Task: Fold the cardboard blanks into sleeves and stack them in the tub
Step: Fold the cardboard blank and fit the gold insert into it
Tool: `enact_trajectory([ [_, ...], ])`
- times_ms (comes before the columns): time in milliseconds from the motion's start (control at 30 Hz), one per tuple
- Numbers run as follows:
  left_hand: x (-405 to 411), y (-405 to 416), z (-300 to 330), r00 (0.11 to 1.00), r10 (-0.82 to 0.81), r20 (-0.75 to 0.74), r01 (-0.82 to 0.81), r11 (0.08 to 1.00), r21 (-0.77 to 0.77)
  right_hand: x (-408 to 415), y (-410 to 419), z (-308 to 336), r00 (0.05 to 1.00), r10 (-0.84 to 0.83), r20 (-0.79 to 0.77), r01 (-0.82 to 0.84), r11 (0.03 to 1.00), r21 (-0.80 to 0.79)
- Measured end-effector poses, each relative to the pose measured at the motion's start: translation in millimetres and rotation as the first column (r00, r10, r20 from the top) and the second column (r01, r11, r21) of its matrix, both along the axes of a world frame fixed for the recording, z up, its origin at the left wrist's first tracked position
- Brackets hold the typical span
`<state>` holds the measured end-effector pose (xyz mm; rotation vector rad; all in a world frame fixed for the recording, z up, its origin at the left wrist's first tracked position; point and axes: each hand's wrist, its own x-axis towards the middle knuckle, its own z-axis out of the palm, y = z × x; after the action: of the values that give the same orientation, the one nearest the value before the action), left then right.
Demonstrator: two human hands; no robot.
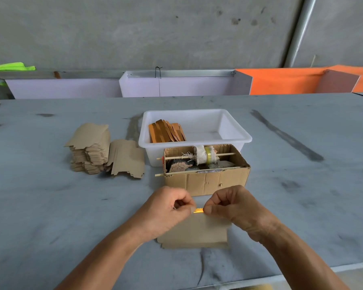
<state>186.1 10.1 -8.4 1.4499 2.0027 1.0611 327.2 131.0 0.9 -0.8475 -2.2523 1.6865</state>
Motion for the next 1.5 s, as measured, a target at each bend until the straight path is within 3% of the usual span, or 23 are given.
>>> enact_trajectory([
  [133, -8, -7, -4, 0.964, 0.105, 0.245, -0.092, 0.994, -0.063, 2, 3, -1, 1.000, -0.013, 0.000, 0.013, 1.000, 0.006],
  [233, -11, -9, -5, 0.960, 0.069, 0.273, -0.050, 0.996, -0.079, 1, 3, -2, 1.000, -0.028, 0.008, 0.028, 0.999, -0.039],
  [333, -14, -13, -3, 0.955, 0.000, 0.297, -0.005, 1.000, 0.015, -2, 5, 0, 0.998, -0.060, 0.031, 0.062, 0.995, -0.076],
  [467, -12, -12, -8, 0.960, 0.029, 0.278, -0.058, 0.993, 0.099, 0, 6, 0, 0.996, -0.058, 0.063, 0.066, 0.990, -0.126],
  [633, -6, -12, -14, 0.840, 0.070, 0.539, -0.204, 0.960, 0.194, 4, 6, 0, 0.998, -0.067, 0.018, 0.070, 0.974, -0.214],
  [733, -3, -11, -13, 0.785, 0.077, 0.615, -0.226, 0.960, 0.168, 6, 7, 1, 0.998, -0.057, 0.006, 0.056, 0.969, -0.240],
  [867, -4, -10, -12, 0.778, 0.126, 0.616, -0.213, 0.975, 0.070, 6, 6, 1, 0.998, -0.062, 0.008, 0.062, 0.974, -0.219],
  [1133, -7, -1, -12, 0.894, 0.152, 0.422, -0.154, 0.988, -0.028, 1, 4, -4, 0.996, -0.077, 0.033, 0.081, 0.987, -0.141],
  [1500, -14, 4, -10, 0.902, 0.164, 0.398, -0.147, 0.986, -0.074, 5, 8, -8, 0.995, -0.091, 0.034, 0.094, 0.989, -0.115],
])
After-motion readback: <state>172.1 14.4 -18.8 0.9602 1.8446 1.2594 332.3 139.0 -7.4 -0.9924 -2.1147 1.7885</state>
